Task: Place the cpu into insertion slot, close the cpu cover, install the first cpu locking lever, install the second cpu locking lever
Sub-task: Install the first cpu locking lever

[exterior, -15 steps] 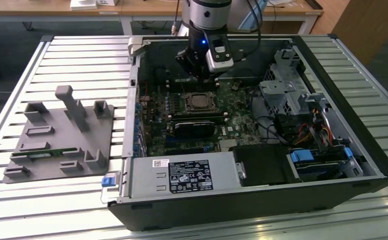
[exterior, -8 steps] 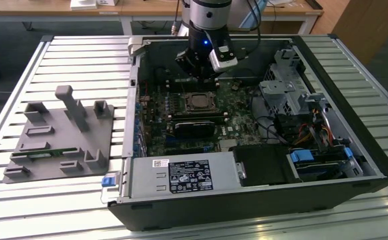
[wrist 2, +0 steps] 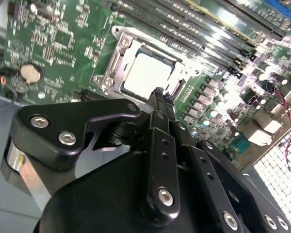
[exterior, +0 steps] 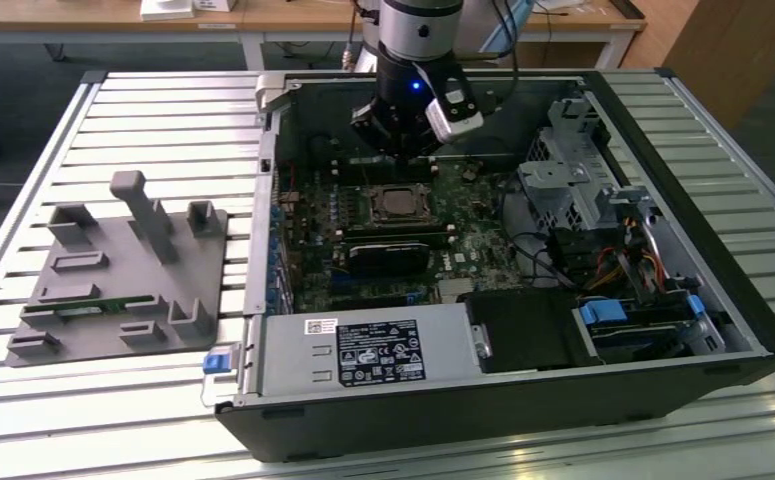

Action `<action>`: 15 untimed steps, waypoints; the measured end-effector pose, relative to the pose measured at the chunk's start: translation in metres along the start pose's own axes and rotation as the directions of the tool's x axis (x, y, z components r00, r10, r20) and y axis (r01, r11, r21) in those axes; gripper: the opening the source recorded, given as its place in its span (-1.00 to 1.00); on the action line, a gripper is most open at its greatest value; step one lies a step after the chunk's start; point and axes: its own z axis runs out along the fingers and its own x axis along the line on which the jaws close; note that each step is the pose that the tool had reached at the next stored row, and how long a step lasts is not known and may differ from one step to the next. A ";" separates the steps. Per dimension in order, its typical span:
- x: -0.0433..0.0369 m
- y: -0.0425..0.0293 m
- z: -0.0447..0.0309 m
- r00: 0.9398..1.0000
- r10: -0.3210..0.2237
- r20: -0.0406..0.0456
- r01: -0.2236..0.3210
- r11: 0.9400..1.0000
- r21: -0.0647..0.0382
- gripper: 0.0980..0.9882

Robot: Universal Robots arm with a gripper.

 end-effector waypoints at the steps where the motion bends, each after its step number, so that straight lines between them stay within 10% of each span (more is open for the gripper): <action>1: 0.0000 0.0000 0.0001 1.000 -0.010 -0.001 0.010 1.000 -0.008 -0.98; 15: 0.0298 -0.0023 0.0022 1.000 -0.020 0.013 0.020 1.000 -0.014 -0.98</action>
